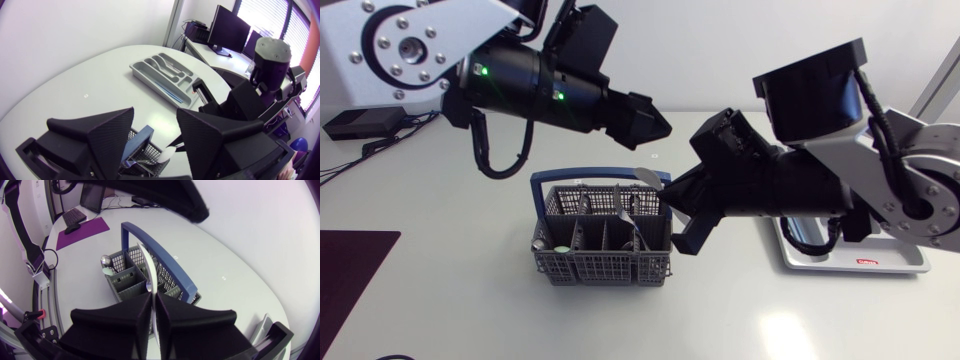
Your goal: Unload the cutlery basket into the drawer organizer.
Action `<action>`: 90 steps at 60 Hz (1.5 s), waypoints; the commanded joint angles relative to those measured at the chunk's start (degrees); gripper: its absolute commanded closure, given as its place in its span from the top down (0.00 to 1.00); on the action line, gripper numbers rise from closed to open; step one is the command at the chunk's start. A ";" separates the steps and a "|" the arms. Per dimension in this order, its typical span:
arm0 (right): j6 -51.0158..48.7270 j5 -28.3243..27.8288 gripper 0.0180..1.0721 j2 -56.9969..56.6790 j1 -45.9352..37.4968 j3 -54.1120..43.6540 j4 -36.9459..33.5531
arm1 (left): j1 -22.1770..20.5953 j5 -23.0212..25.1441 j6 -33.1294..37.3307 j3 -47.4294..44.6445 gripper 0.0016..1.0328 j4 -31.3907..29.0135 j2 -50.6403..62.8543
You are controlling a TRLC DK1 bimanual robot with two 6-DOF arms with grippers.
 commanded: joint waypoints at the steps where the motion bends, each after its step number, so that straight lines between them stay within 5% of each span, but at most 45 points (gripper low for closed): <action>1: -1.37 -0.95 0.11 -2.02 -0.95 -1.99 -1.41 | 1.76 0.49 -1.10 2.62 0.69 -0.53 -1.50; 11: -5.51 -6.31 0.11 -7.21 -7.72 -4.18 -7.21 | 5.36 -0.21 2.77 2.80 0.69 -3.17 -4.32; 41: -40.49 -25.47 0.11 -4.75 -43.93 -3.83 -29.36 | 1.93 -10.23 13.93 -10.82 0.69 -10.91 -13.19; 66: -73.09 -25.65 0.11 15.29 -67.84 5.48 -39.20 | -2.81 -15.50 15.60 -18.21 0.69 -10.55 -13.72; 90: -94.27 -15.71 0.12 35.94 -78.47 21.13 -45.80 | -5.98 -19.11 16.92 -20.23 0.69 -9.85 -13.28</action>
